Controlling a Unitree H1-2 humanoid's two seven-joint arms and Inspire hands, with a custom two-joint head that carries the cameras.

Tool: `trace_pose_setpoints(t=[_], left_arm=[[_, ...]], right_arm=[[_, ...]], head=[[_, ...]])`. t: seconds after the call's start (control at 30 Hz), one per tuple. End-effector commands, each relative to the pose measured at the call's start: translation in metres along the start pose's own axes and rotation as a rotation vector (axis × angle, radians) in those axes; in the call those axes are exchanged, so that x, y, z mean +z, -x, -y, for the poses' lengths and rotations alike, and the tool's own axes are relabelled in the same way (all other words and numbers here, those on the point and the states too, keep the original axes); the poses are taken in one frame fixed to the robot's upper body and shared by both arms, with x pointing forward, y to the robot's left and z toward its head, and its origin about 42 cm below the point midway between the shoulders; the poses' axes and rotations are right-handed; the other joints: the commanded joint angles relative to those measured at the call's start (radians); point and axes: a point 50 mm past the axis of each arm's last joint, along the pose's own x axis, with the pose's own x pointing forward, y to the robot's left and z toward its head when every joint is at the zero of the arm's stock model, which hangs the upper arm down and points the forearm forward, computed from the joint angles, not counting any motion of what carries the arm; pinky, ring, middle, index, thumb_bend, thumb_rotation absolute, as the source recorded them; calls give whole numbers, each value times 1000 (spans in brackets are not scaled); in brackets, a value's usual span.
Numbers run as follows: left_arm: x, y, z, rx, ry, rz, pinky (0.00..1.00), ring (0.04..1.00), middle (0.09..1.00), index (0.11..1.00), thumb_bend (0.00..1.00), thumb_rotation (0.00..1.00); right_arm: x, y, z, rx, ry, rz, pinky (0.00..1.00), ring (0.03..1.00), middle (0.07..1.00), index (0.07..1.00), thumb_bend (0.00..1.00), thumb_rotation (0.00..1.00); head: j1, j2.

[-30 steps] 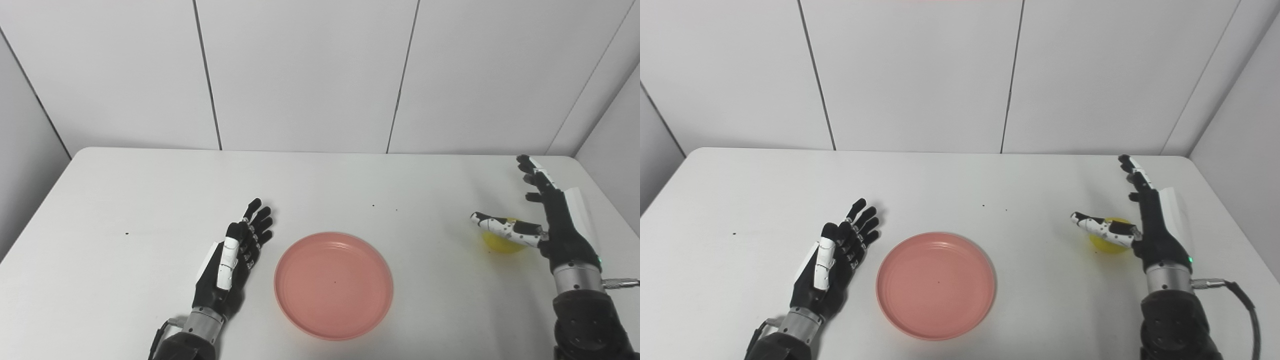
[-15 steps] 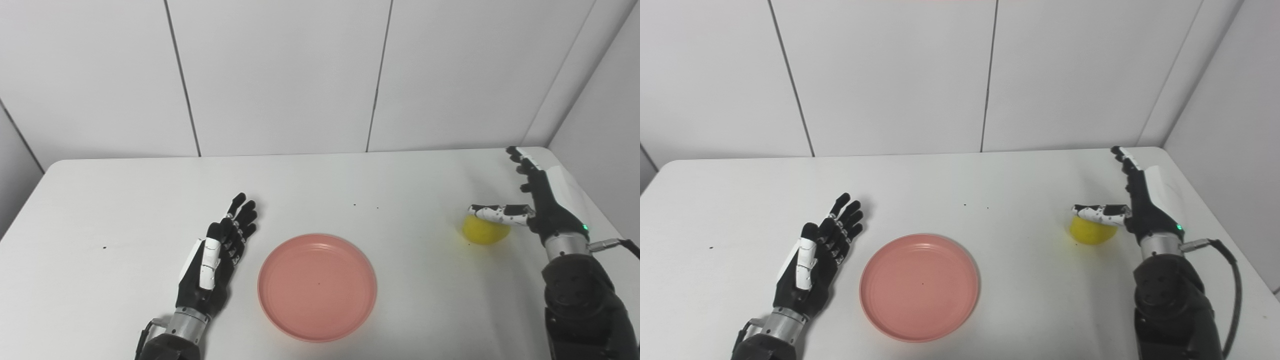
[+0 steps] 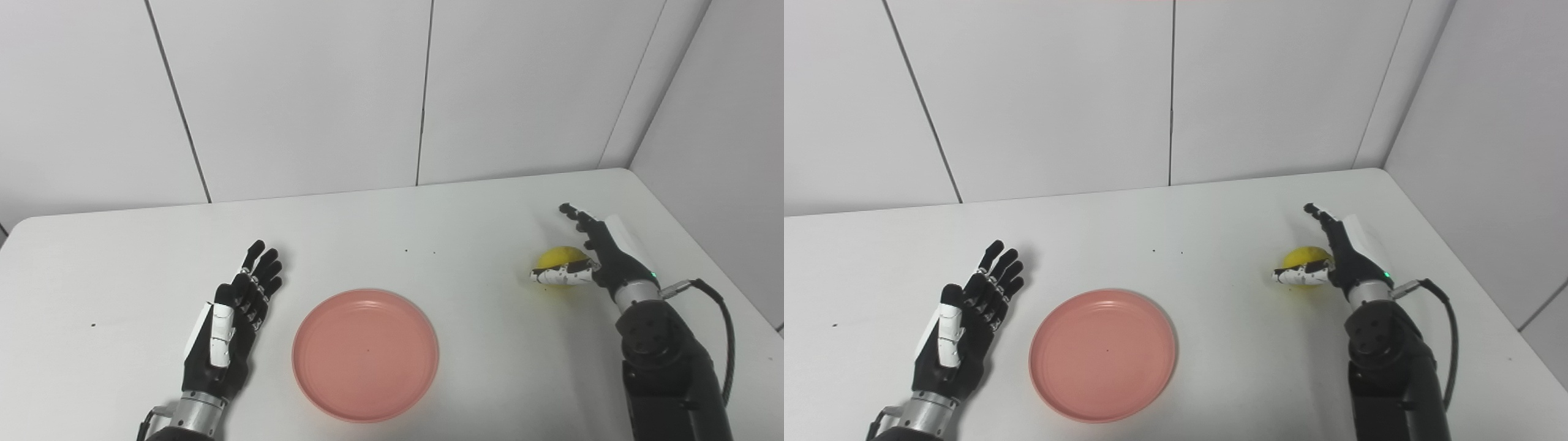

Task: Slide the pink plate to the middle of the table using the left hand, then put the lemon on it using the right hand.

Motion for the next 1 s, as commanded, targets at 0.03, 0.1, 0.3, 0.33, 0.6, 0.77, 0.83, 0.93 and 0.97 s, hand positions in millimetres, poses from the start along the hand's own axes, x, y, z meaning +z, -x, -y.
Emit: trace_pose_setpoints(t=[0.03,0.1,0.3,0.33,0.6,0.77,0.83,0.93,0.97], left_arm=[[0,7,-7,4,1,11,977,974,972,973,858,1000],[0,7,-6,7,3,15,973,970,969,972,852,1000],[1,8,-7,6,4,13,978,974,970,973,852,1000],[1,8,-7,6,5,12,980,974,969,971,854,1000],[3,8,-5,0,0,21,969,970,969,970,845,1000],[3,8,-4,-5,6,19,978,975,973,973,844,1000],[4,8,-3,-7,9,18,977,974,972,972,844,1000],[4,8,-3,-4,8,17,980,973,972,972,845,1000],[3,8,-3,-2,9,17,980,973,972,972,845,1000]], right_arm=[[8,-4,15,-45,16,12,787,880,893,861,905,116],[6,-4,13,-31,27,1,786,887,899,862,902,114],[5,-4,8,-6,33,-19,803,899,905,866,907,127],[5,-4,7,-3,30,-20,795,890,899,864,906,111],[5,-6,2,-23,22,-55,657,808,843,851,855,198],[4,-6,1,-56,-3,-64,631,776,807,836,847,150],[5,-6,-3,-64,6,-55,595,733,773,809,846,117],[8,-6,-8,-77,27,-41,583,691,748,762,836,58],[9,-6,-9,-81,34,-36,583,689,746,758,836,55]], head=[[0,-1],[0,-1],[0,3],[0,3],[2,5],[2,6],[3,7],[4,8],[3,7]])
